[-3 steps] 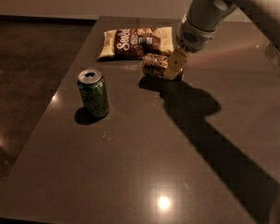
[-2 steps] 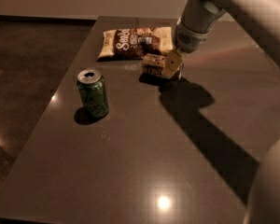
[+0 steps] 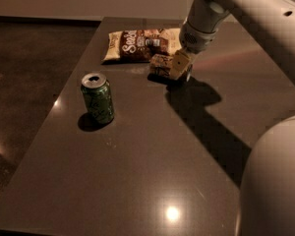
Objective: Move orange can near brown chip bag
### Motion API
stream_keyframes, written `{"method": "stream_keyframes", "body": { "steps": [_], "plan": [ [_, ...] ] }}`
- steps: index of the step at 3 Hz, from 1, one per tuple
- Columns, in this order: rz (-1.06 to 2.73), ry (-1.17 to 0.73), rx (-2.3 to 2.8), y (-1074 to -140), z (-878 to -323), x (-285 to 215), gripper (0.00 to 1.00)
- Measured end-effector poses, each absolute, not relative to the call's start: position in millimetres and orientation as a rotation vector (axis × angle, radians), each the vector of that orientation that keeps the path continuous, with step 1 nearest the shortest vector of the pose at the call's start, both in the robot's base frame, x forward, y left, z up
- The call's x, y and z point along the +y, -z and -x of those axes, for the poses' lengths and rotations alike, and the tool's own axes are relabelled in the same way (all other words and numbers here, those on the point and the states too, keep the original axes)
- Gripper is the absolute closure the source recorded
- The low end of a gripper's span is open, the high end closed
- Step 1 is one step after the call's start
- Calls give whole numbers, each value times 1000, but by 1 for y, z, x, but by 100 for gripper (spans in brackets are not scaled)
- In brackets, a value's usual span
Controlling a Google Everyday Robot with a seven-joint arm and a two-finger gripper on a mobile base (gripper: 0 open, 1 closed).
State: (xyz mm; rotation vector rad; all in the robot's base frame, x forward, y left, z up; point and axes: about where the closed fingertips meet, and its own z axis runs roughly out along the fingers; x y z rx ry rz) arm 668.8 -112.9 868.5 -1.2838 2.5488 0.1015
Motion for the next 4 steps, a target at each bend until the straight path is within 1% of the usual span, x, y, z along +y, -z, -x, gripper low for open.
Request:
{"method": "stream_keyframes", "body": {
  "steps": [2, 3, 4],
  "plan": [
    [1290, -105, 2548, -864, -670, -111, 12],
    [1291, -106, 2548, -862, -671, -110, 0],
    [1291, -106, 2548, -862, -671, -109, 0]
  ]
}}
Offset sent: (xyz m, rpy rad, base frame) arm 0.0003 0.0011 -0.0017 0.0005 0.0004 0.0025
